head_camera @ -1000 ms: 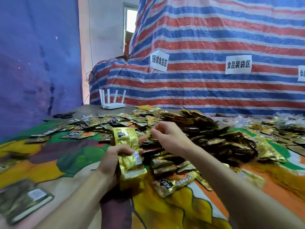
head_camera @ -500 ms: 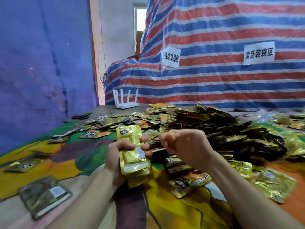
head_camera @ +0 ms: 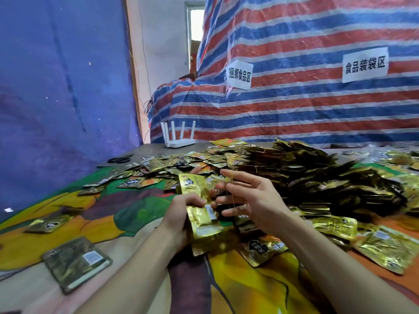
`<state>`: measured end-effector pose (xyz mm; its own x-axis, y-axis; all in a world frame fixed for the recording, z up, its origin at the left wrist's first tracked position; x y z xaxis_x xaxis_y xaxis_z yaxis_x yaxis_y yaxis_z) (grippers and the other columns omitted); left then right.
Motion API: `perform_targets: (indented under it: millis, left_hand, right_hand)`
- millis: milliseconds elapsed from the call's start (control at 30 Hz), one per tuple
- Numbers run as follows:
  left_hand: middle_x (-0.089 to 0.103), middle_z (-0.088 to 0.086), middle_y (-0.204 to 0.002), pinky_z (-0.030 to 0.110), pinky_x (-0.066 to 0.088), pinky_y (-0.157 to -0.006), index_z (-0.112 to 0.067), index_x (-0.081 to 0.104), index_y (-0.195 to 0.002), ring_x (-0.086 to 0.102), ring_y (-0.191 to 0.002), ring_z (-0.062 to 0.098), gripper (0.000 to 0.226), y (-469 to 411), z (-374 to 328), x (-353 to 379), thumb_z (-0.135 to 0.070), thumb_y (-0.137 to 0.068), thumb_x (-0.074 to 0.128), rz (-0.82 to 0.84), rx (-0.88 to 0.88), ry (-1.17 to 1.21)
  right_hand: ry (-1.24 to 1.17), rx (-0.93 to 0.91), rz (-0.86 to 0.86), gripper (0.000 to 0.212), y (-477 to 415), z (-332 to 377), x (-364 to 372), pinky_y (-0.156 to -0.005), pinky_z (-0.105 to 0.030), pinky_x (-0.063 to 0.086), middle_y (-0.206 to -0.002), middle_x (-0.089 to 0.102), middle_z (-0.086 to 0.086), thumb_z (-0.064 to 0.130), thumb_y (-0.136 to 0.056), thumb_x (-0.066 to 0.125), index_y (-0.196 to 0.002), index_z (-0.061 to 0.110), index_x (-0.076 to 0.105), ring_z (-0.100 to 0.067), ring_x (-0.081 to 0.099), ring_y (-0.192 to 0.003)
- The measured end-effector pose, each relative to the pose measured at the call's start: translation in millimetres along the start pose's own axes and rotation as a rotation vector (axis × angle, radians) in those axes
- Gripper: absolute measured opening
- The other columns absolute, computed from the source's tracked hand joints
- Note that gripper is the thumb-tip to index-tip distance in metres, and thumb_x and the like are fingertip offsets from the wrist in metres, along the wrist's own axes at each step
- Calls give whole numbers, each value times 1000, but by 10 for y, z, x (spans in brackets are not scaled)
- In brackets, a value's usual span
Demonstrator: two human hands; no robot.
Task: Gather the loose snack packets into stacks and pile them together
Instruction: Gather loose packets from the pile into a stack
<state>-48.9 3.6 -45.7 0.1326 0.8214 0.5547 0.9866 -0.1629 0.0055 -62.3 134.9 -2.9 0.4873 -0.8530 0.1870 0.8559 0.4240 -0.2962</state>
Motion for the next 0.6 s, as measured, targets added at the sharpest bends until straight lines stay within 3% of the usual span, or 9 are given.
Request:
perform_targets:
  millis: [100, 167, 267, 300, 367, 433, 533, 600]
  left_hand:
    - [66, 11, -74, 38, 59, -65, -9, 66, -83, 65, -63, 29, 10, 0, -100, -165, -5, -81, 57, -214, 94, 16]
    - [67, 11, -78, 41, 58, -68, -13, 65, -92, 67, -66, 27, 6, 22, -219, -275, -9, -87, 65, -337, 229, 89]
    - [68, 17, -113, 55, 52, -94, -21, 58, -125, 66, -97, 33, 40, 92, -383, -355, -12, -89, 73, -431, 434, 164]
    - [65, 18, -121, 55, 50, -99, -21, 54, -128, 65, -102, 33, 45, 108, -402, -348, -14, -88, 74, -448, 461, 177]
    - [61, 14, -116, 58, 46, -105, -24, 50, -123, 62, -101, 28, 47, 134, -425, -354, -17, -85, 77, -492, 505, 211]
    - [63, 9, -109, 62, 44, -106, -17, 51, -127, 63, -108, 28, 66, 131, -417, -377, -34, -74, 85, -525, 481, 211]
    - [68, 13, -121, 60, 48, -101, -10, 45, -144, 65, -116, 37, 118, 101, -339, -351, -60, -48, 92, -508, 343, 167]
    - [63, 17, -132, 63, 50, -97, -19, 35, -151, 65, -115, 41, 129, 100, -314, -325, -63, -44, 93, -496, 340, 201]
  right_hand:
    - [155, 14, -79, 42, 23, -37, -26, -64, -45, 64, -103, 77, -14, 13, -78, 83, -118, 12, 73, -30, 76, -90]
    - [240, 31, -99, 38, 53, -85, 26, -68, -48, 64, -103, 77, -11, 11, -75, 87, -111, 13, 77, -25, 77, -92]
    - [358, 45, -131, 45, 80, -142, 144, -69, -45, 64, -111, 69, -10, 18, -68, 93, -110, 19, 78, -19, 76, -91]
    - [373, 46, -144, 49, 90, -146, 186, -71, -45, 64, -114, 66, -9, 19, -67, 94, -112, 22, 76, -19, 75, -92]
    - [396, 33, -137, 59, 104, -159, 282, -76, -46, 64, -121, 61, -5, 20, -68, 94, -121, 28, 71, -21, 72, -99]
    - [441, -2, -93, 67, 125, -173, 393, -85, -44, 62, -123, 58, 3, 23, -68, 94, -128, 36, 66, -17, 68, -107]
    - [538, -105, -75, 71, 154, -115, 529, -94, -21, 50, -118, 59, 24, 31, -63, 94, -126, 46, 62, 11, 57, -111]
    - [550, -160, -105, 74, 158, -70, 556, -102, -28, 47, -123, 62, 22, 35, -60, 90, -128, 42, 62, 7, 56, -117]
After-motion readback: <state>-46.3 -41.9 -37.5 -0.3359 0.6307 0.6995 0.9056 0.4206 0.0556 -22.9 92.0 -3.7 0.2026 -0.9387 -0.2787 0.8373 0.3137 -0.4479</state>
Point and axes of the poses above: each hand's wrist, its own y-axis away from the middle knuckle, its own x-axis out of the palm, z = x × y, the point moved 8 cm from there along -y, towards the middle knuckle
